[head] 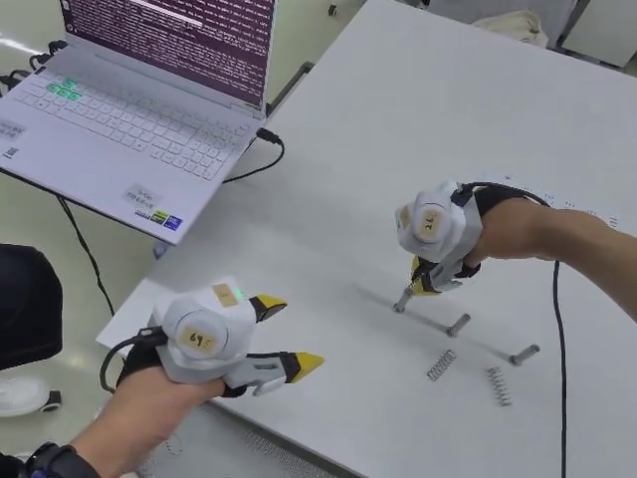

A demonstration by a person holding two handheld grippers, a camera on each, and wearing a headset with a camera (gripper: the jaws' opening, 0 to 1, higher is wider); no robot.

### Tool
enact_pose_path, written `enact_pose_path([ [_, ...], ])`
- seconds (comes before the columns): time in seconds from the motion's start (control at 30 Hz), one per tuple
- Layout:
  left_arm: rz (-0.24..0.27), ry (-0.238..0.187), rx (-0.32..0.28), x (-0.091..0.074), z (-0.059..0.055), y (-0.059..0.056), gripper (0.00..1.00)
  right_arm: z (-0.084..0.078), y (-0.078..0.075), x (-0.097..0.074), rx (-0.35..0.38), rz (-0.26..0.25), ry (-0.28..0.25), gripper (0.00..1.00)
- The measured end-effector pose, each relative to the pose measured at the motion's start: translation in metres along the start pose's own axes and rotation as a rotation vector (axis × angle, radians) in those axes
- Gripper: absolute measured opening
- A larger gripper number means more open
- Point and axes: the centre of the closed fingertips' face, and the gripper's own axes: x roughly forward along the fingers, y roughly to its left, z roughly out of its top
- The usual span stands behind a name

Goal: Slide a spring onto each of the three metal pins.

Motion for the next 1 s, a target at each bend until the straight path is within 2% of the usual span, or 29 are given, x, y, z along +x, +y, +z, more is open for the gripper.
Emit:
enact_pose_path([
  [1.0, 0.005, 0.007, -0.006, 0.001, -0.002, 0.003, 0.46, 0.001, 0.000, 0.025, -0.026, 0.035, 0.028, 0.09],
])
